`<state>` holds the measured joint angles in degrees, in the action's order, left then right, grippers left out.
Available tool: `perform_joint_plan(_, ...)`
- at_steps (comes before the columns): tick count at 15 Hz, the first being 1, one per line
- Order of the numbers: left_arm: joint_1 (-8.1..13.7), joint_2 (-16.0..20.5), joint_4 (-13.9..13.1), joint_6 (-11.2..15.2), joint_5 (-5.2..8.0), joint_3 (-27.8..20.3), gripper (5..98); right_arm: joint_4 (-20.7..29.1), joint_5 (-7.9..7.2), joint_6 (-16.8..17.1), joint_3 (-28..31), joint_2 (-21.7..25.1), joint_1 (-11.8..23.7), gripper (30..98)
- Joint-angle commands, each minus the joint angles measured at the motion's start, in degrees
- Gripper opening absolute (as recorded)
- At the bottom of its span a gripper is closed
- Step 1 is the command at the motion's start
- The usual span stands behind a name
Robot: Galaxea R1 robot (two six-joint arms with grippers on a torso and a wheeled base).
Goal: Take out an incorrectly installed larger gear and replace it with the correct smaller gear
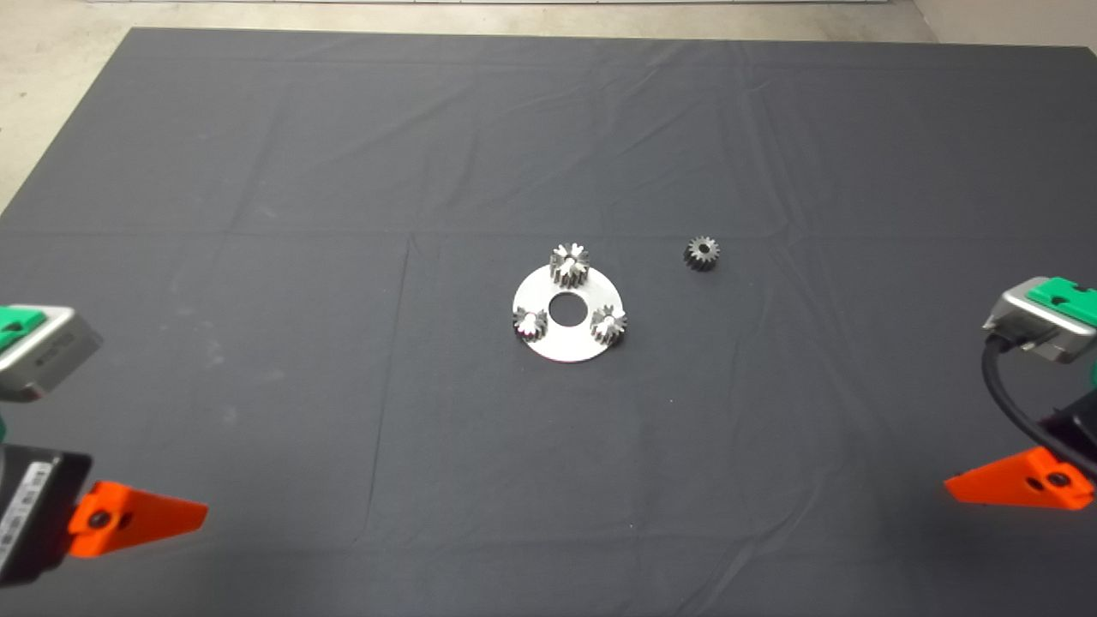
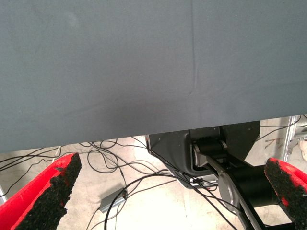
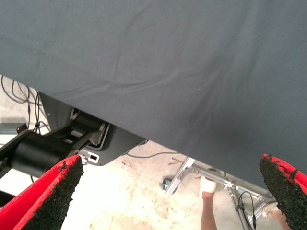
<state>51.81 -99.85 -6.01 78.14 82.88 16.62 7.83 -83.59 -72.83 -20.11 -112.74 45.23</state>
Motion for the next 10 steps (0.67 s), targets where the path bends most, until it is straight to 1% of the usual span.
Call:
perform_joint_plan(1, 0.66, -0.22, -0.76, -0.09, 0.17, -0.9, 98.3, -9.66, 0.01, 4.33, -5.42, -1.75, -1.79, 96.9)
perform_joint_plan(2, 0.66, -0.22, -0.76, -0.09, 0.17, -0.9, 98.3, -10.31, 0.01, 6.74, -8.56, -2.48, -3.62, 96.9)
perform_joint_plan(3, 0.66, -0.22, -0.76, -0.09, 0.17, -0.9, 98.3, -11.44, 0.01, 8.27, -10.9, -3.29, -4.58, 96.9)
perform_joint_plan(4, 0.66, -0.22, -0.76, -0.09, 0.17, -0.9, 98.3, -12.85, 0.01, 8.67, -12.77, -4.83, -4.79, 96.9)
perform_joint_plan(5, 0.66, -0.22, -0.76, -0.09, 0.17, -0.9, 98.3, -14.07, 0.01, 8.75, -15.03, -7.47, -5.33, 96.9)
perform_joint_plan(7, 0.66, -0.22, -0.76, -0.09, 0.17, -0.9, 98.3, -15.77, 0.09, 8.93, -20.91, -14.41, -7.36, 96.9)
perform_joint_plan(8, 0.66, -0.22, -0.76, -0.09, 0.17, -0.9, 98.3, -17.32, 0.09, 8.93, -23.89, -18.65, -8.27, 96.9)
perform_joint_plan(10, 0.66, -0.22, -0.76, -0.09, 0.17, -0.9, 98.3, -18.99, 0.27, 10.07, -29.79, -25.21, -9.45, 96.9)
